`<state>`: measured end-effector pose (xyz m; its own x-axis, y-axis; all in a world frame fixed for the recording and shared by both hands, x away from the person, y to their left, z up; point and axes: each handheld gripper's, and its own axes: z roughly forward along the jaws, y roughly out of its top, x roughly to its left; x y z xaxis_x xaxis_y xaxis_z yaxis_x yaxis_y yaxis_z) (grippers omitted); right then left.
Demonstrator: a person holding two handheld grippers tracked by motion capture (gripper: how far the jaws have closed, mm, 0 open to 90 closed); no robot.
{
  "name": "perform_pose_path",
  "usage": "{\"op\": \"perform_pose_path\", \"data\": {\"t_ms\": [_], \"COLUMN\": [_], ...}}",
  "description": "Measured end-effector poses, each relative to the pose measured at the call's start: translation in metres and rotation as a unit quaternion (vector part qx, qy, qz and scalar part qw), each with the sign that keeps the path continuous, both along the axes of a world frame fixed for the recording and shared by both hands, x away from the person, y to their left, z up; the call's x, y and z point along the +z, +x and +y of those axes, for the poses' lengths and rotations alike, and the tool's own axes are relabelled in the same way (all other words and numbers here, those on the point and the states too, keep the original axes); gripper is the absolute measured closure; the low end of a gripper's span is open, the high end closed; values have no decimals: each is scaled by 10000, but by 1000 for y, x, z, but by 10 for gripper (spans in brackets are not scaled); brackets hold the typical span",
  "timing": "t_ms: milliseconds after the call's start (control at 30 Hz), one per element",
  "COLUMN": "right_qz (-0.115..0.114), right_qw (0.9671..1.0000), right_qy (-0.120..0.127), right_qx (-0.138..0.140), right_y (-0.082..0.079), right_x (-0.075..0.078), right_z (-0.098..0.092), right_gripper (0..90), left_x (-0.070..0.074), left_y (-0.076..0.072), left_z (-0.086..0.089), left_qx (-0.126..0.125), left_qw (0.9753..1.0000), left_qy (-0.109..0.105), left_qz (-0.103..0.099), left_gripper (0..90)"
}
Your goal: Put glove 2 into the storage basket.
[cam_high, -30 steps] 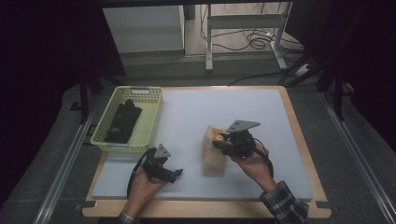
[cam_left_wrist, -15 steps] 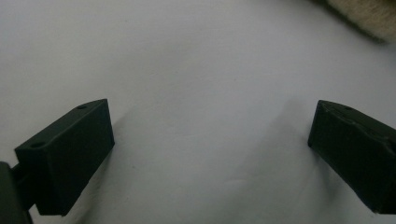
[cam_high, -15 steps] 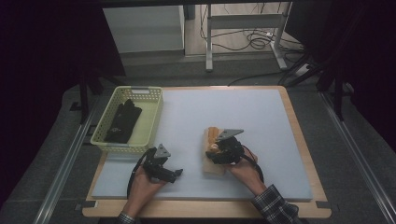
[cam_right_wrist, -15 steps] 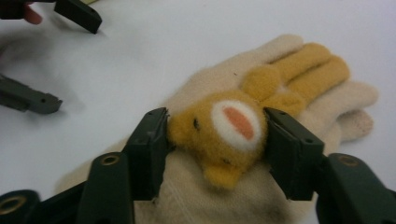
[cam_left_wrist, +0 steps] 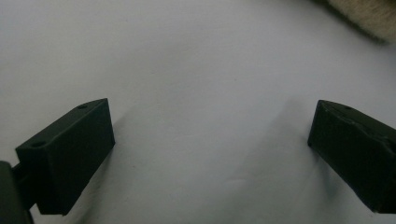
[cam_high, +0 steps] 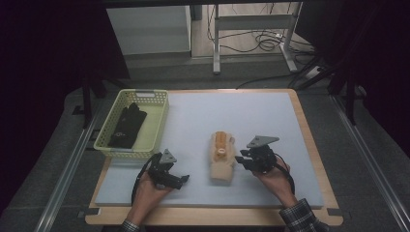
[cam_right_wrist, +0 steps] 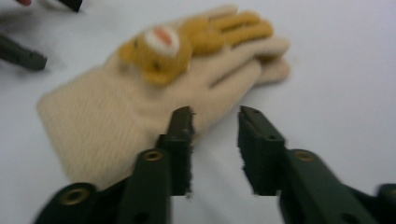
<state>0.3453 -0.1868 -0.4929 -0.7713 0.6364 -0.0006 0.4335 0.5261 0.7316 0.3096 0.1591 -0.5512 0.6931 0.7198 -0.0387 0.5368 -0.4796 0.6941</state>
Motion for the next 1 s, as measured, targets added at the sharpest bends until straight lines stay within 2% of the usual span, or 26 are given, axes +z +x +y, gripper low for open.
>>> {"op": "perform_pose_path", "data": {"t_ms": [167,367,400,733,1000], "right_qz": [206,361,311,219,155], "right_qw": [9995,9989,9989,9979,9981], "right_qy": [217,141,160,137,146], "right_qx": [94,279,311,596,576], "right_y": [-8,-13,-15,-19,-14], "right_x": [-16,-36,-37,-40,-42], "right_z": [-5,6,8,35,53], "right_gripper": [824,851,857,855,853], "left_x": [0,0,0,0,0], "left_y": [0,0,0,0,-1], "left_z": [0,0,0,0,0], "left_qx": [0,0,1,3,24], "left_qw": [10000,10000,10000,10000,10000], "left_qy": [0,0,0,0,8], "left_qz": [-1,-3,-3,-1,4], "left_gripper": [4,4,4,4,9]}}
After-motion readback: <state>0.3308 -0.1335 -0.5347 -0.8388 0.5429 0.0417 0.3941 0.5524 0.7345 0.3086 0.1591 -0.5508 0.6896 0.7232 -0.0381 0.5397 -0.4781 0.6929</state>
